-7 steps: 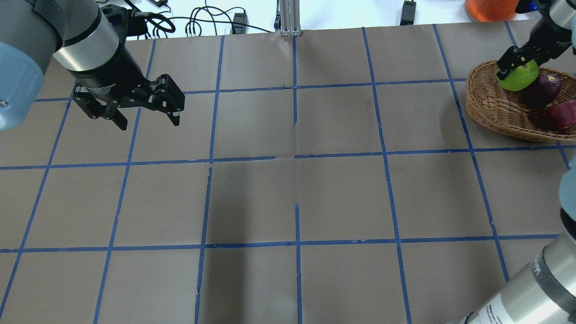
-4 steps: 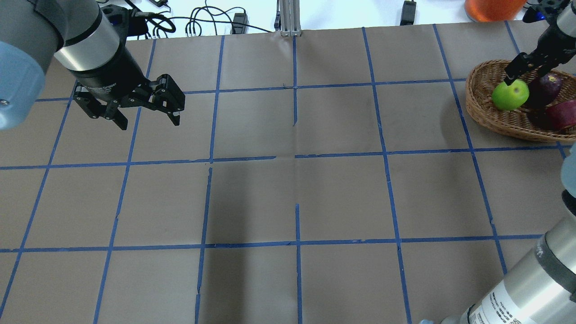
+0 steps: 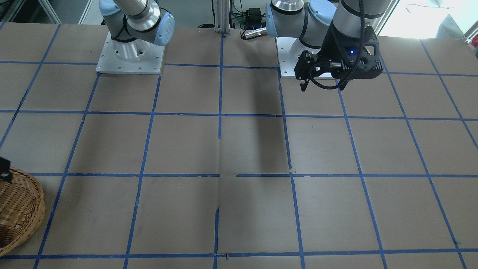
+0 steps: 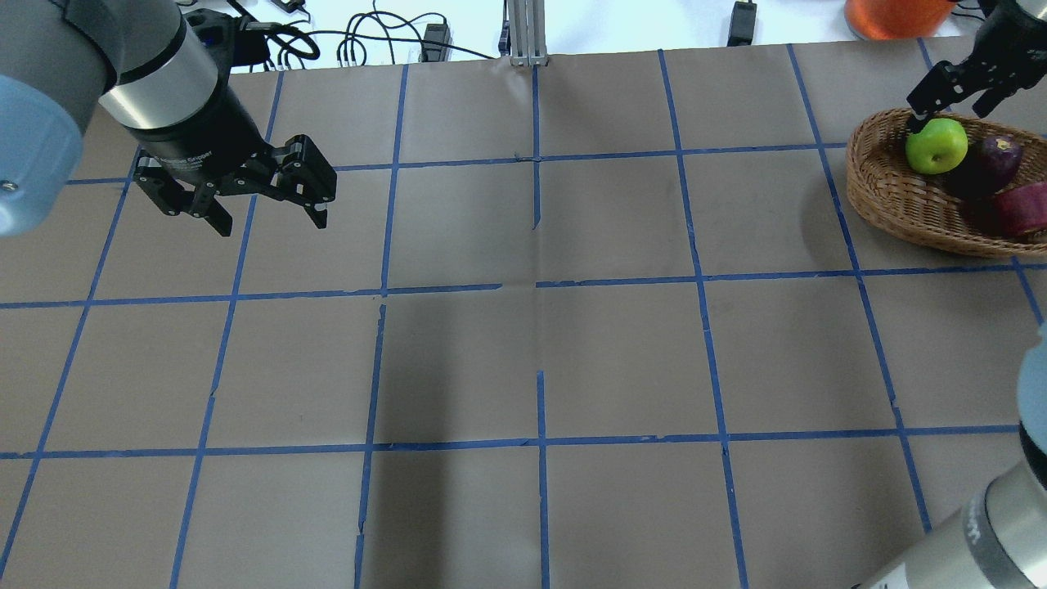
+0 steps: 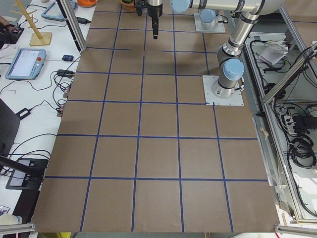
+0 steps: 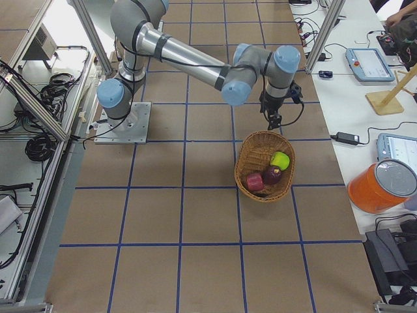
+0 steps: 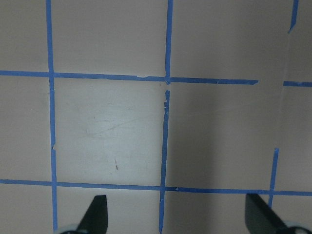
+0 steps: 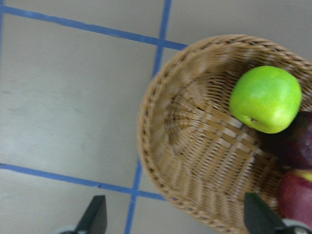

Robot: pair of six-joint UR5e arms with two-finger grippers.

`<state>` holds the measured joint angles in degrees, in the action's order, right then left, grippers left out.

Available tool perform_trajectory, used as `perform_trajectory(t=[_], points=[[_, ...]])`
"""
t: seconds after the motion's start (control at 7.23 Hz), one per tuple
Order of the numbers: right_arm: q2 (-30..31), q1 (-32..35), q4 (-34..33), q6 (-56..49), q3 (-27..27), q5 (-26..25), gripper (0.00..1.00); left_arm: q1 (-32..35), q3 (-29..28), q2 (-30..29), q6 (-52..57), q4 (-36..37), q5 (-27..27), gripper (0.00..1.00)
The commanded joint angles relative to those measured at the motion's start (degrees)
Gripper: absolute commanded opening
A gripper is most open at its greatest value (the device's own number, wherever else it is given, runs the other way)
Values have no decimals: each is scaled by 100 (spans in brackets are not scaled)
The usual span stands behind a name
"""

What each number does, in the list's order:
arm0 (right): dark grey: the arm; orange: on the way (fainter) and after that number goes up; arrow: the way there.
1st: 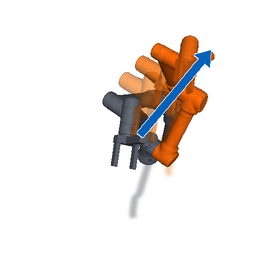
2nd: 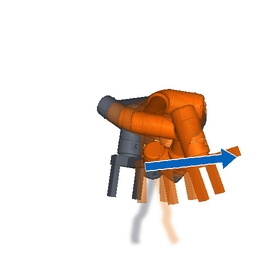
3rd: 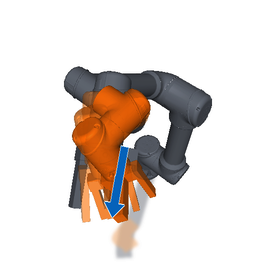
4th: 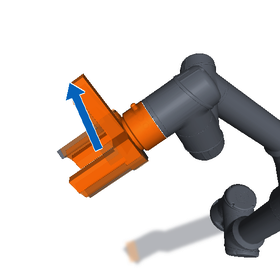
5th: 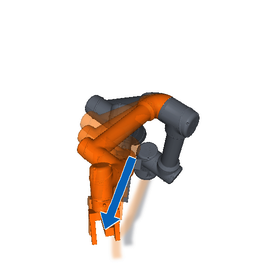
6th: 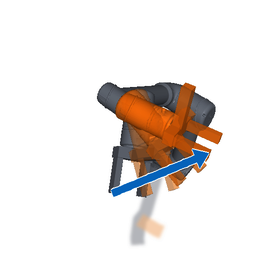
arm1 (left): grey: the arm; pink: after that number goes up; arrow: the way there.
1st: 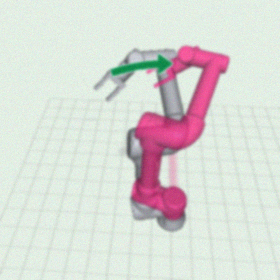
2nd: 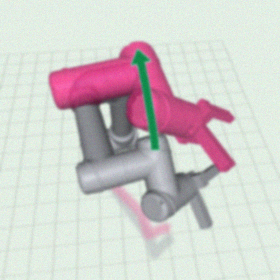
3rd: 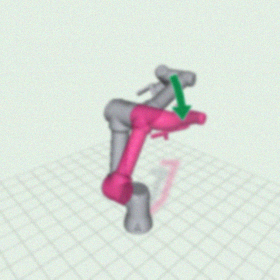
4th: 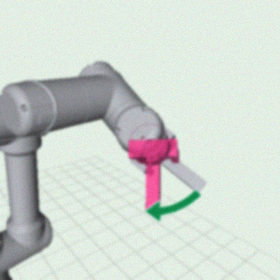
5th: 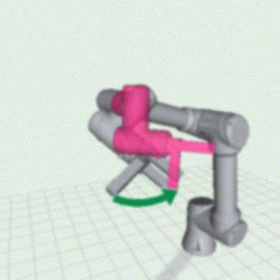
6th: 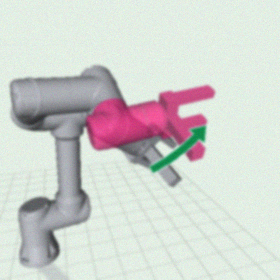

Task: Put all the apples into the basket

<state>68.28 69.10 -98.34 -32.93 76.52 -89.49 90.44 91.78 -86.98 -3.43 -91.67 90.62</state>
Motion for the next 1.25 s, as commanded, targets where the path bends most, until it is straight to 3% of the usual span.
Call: perform_trajectory(t=[0.0,0.28,0.42,0.69,0.83,1.11], points=[[955,1432,954,1675,239,63,100,0,-2,-3,0,0,0,100],[1816,2701,478,2628,1447,107,100,0,-2,-3,0,0,0,100],[2220,2636,160,2538,1941,-14,100,0,6,-3,0,0,0,100],[2234,2041,200,2431,1641,-42,100,0,-2,-3,0,0,0,100],[2068,2003,436,2431,1377,-86,100,0,-2,-3,0,0,-9,100],[2040,2011,719,2790,1339,-86,100,0,-2,-3,0,0,-9,100]])
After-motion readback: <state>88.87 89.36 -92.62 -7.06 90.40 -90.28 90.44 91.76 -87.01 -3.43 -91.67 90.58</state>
